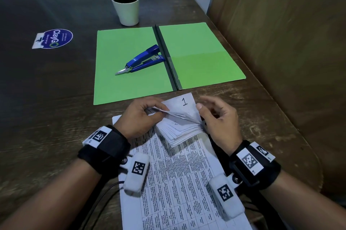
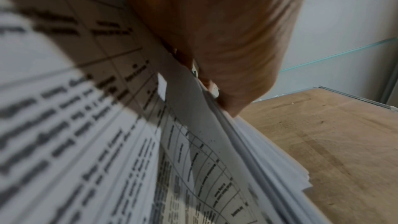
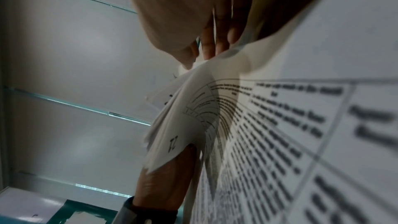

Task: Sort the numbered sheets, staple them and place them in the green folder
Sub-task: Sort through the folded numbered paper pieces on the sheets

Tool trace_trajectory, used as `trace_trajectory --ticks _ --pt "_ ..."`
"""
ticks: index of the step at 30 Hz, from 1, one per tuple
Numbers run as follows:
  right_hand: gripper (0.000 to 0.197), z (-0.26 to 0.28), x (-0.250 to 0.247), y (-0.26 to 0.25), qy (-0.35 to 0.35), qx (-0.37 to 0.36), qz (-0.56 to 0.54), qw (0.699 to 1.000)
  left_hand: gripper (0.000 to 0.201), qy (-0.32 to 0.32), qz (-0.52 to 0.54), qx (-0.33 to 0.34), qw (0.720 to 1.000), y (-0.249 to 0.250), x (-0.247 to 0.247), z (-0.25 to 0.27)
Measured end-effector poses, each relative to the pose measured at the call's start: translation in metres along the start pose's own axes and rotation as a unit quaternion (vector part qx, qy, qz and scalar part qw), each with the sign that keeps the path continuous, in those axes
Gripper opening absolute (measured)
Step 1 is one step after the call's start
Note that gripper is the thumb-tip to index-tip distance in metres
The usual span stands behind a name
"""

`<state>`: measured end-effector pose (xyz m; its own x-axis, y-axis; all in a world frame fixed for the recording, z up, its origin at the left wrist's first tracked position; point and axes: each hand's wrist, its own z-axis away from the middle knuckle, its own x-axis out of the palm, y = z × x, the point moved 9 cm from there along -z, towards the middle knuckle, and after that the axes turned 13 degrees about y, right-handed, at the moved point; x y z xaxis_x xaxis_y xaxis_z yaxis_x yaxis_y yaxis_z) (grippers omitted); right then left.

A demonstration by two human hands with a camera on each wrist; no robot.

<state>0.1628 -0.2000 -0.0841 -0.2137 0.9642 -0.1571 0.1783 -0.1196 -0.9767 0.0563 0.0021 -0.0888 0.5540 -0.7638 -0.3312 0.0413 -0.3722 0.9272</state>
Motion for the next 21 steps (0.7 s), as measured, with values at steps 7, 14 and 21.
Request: trace_trajectory --ticks 7,14,21 --pt "0.016 0.004 0.004 0.002 0.012 0.013 0.031 0.999 0.025 0.004 -0.017 -0.002 1.000 0.003 0.001 0.001" --pt "0.017 0.006 0.014 -0.019 -0.049 -0.079 0.141 0.986 0.014 -0.020 -0.051 -0.012 0.998 0.005 -0.004 -0.003" --pt "0.013 0.011 0.009 -0.031 -0.019 -0.113 0.112 0.987 0.004 -0.048 -0.080 -0.040 0.995 0.005 -0.007 -0.003"
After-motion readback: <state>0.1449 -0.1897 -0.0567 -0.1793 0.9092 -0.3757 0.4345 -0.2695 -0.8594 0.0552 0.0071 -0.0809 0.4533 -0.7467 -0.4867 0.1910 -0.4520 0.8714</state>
